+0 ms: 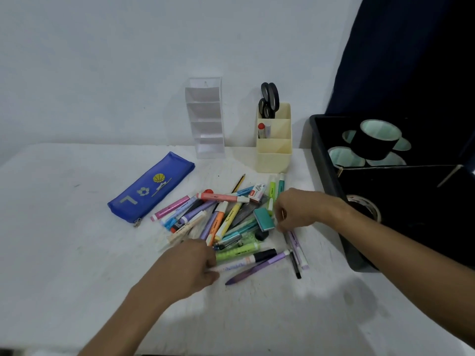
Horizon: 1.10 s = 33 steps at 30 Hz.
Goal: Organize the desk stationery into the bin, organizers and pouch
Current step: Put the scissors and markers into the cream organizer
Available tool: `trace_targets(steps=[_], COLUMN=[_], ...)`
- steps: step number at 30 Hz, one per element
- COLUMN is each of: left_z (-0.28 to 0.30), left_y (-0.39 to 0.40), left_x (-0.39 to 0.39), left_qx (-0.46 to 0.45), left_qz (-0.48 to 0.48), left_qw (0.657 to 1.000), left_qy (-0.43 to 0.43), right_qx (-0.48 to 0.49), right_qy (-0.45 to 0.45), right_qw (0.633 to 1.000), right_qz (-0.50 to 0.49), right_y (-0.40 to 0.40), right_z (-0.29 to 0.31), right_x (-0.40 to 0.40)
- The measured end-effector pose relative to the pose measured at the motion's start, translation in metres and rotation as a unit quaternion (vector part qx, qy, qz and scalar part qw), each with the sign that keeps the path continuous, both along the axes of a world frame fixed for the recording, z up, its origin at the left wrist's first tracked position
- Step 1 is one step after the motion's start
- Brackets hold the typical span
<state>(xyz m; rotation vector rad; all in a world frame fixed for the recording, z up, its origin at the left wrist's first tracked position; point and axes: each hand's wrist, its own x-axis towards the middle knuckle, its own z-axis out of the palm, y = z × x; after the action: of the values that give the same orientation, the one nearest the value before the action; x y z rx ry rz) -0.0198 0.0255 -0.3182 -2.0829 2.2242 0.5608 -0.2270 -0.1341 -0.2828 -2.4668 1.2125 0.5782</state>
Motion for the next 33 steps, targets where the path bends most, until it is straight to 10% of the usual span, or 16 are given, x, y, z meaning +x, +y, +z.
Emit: trace_targets(steps=[10, 17, 33], left_z=[0.051, 0.047, -0.005], left_y=[0.003, 0.008, -0.015], left_x=[0.080, 0.104, 0.088], left_qx=[-0.135, -0.213, -0.184], left_qz=[0.196, 0.378, 0.418], left_qw=[0.970, 0.883, 0.860], left_qy=[0.041, 0.177, 0.228], right_qx=[-0.033, -0.040, -0.040], right_qy=[-0.153, -0.149, -0.175], right_qw=[0.984, 0.982, 0.978], right_qz=[0.079, 0.107, 0.110], right_y=[-0.001, -0.013, -0.028], right_z=[-0.003, -0.013, -0.018], right_x=[0.033, 0.074, 0.127])
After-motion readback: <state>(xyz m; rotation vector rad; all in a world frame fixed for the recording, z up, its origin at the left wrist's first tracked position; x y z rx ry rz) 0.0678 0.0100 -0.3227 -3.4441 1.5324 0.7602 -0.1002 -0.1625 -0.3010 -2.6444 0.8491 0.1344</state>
